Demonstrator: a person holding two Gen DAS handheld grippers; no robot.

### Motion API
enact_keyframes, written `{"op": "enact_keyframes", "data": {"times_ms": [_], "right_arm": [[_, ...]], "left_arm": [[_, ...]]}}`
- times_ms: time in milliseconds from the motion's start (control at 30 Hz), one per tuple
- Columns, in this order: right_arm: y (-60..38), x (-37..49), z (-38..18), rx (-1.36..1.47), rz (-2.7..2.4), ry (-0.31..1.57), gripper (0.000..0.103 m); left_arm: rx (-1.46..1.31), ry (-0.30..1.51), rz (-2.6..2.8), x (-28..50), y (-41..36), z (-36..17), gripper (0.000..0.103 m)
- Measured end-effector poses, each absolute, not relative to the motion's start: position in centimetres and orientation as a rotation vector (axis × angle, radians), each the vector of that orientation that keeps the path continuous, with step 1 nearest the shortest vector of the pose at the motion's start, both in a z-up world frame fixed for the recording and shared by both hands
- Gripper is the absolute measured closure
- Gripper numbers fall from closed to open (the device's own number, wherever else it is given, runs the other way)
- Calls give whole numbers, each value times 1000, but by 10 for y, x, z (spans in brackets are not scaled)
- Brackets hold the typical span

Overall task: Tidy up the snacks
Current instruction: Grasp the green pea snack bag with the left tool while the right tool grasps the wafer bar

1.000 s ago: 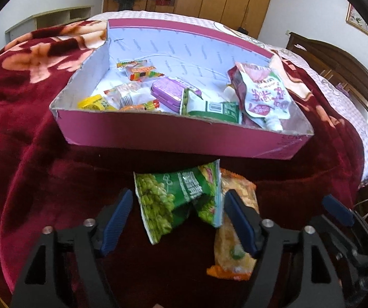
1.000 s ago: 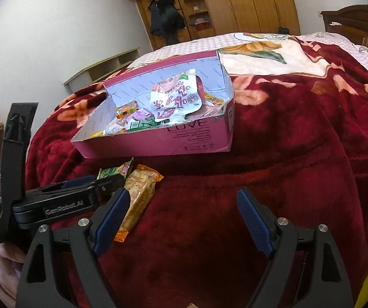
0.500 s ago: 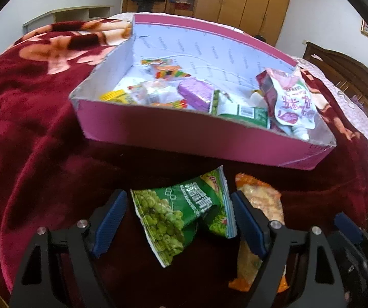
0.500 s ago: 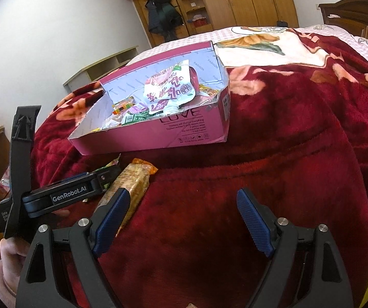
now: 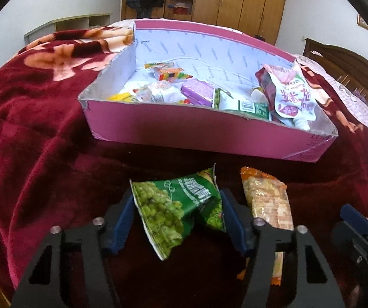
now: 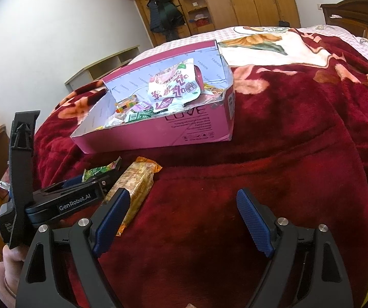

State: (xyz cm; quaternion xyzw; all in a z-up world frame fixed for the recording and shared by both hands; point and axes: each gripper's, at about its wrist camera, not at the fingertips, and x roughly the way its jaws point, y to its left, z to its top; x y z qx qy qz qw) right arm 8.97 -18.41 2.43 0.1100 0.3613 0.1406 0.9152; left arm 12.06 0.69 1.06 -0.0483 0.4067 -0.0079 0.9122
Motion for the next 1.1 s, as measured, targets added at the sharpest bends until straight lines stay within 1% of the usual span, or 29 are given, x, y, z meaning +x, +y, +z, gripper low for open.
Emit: {"op": "enact_keyframes", "data": {"times_ms": [433, 1100], "right_arm": [[-169, 86, 29, 192, 309, 744, 16], [-103, 105, 12, 95, 327, 840, 16]], "left_arm": [[-99, 804, 57, 102, 34, 15, 39], [-174, 780, 25, 92, 63, 10, 39]]}}
